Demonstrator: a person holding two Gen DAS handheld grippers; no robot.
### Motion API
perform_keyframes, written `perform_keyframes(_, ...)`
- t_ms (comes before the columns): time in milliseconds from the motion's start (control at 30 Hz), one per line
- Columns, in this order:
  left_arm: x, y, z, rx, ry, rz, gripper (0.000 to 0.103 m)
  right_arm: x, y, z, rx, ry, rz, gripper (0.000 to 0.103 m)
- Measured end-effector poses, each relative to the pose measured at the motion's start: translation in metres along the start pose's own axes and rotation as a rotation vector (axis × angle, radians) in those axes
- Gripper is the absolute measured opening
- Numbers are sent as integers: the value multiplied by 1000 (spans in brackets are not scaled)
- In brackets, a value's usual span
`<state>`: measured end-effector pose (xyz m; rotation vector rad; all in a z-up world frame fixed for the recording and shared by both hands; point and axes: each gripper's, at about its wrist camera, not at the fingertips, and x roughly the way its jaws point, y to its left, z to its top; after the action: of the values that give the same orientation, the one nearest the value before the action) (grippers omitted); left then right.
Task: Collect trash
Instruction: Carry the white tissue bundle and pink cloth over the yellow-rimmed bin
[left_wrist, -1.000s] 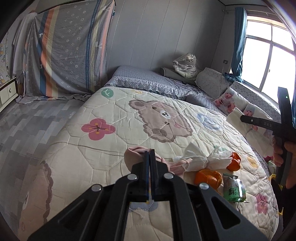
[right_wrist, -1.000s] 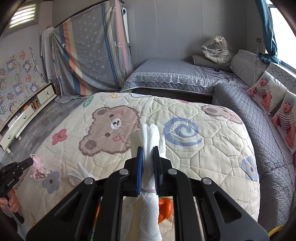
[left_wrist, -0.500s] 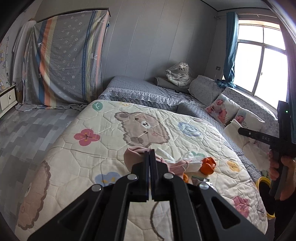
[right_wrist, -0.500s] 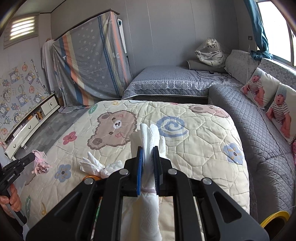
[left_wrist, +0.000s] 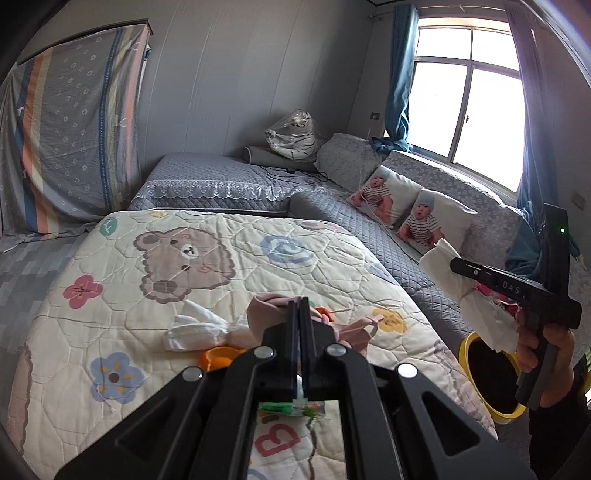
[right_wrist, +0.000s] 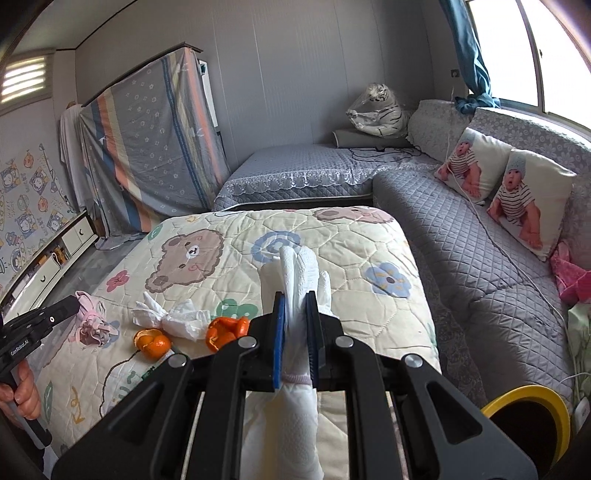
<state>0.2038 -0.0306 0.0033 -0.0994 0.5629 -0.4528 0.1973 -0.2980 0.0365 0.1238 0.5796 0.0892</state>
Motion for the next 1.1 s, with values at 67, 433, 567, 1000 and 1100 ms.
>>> perform_keyframes(67, 6, -13, 1, 11, 10, -18, 1, -9, -14, -5, 17, -15, -31, 10)
perform_keyframes(433, 35, -88, 5, 110, 48, -144, 1, -51, -90, -44, 127, -38, -157, 10)
perform_keyframes(567, 45, -117, 4, 145, 63, -199, 1, -65, -116, -57, 161, -42, -210, 10)
perform_keyframes(1000, 71, -196, -5, 235, 109, -334, 1, -101, -178, -95, 256, -46, -335, 10)
perform_keyframes(1100, 76, -212, -9, 258, 119, -355, 1, -107, -189, -103, 279, -42, -355, 10)
